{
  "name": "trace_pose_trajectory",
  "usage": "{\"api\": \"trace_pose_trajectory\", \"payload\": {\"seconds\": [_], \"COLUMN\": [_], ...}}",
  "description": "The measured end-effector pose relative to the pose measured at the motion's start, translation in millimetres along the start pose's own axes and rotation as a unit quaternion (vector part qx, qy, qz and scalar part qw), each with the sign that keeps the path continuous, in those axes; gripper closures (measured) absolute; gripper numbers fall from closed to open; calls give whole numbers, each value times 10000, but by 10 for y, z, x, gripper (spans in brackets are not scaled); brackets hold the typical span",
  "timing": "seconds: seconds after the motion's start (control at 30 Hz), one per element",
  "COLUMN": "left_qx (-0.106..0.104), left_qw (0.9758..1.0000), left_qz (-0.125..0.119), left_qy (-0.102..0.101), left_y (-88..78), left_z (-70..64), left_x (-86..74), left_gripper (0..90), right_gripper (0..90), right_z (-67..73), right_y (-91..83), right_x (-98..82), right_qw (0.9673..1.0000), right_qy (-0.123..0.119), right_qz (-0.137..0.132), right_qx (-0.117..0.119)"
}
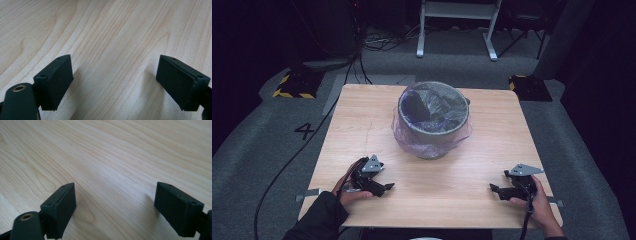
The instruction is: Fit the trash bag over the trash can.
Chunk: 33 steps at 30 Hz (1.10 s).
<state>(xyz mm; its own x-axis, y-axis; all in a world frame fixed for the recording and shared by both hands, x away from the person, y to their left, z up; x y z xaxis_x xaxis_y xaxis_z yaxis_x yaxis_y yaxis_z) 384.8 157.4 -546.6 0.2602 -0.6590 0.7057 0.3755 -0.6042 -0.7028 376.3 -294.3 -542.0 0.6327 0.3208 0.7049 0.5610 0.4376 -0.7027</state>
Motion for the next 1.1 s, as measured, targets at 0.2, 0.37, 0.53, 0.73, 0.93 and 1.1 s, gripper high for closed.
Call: {"api": "trace_pose_trajectory", "payload": {"seconds": [0.2, 0.37, 0.53, 0.73, 0.93, 1.1], "left_qx": [5, 6, 5, 4, -4, -12], "left_qw": [10000, 10000, 10000, 10000, 10000, 10000], "left_qz": [1, 1, 0, 1, 0, 7], "left_qy": [1, 2, 1, 3, 0, 3], "left_y": [0, 0, 0, 0, 0, 3], "left_z": [-1, 0, -1, 0, 0, 1], "left_x": [0, 0, 0, 0, 0, 2], "left_gripper": [135, 135, 135, 135, 135, 134], "right_gripper": [176, 162, 155, 153, 152, 148], "right_z": [-130, -144, -149, -146, -145, -149], "right_y": [-73, -77, -74, -74, -73, -71], "right_x": [-84, -89, -87, -88, -88, -86], "right_qw": [9992, 9991, 9991, 9990, 9990, 9990], "right_qy": [231, 246, 246, 263, 255, 264], "right_qz": [-265, -250, -244, -243, -249, -238], "right_qx": [-204, -240, -247, -268, -274, -278]}}
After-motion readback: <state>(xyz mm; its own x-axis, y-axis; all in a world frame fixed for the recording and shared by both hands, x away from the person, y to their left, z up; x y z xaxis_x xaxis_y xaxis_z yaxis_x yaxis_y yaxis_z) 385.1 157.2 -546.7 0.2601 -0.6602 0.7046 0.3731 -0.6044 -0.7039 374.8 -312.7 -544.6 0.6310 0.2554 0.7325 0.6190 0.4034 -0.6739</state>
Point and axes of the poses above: each handheld gripper's, and its own axes: y roughly forward along the jaws, x roughly out of its top, z roughly to its left, the point moved 6 cm from there along y, roughly forward along the jaws, and after that the axes turned 8 degrees about y, right-handed, at the moved point
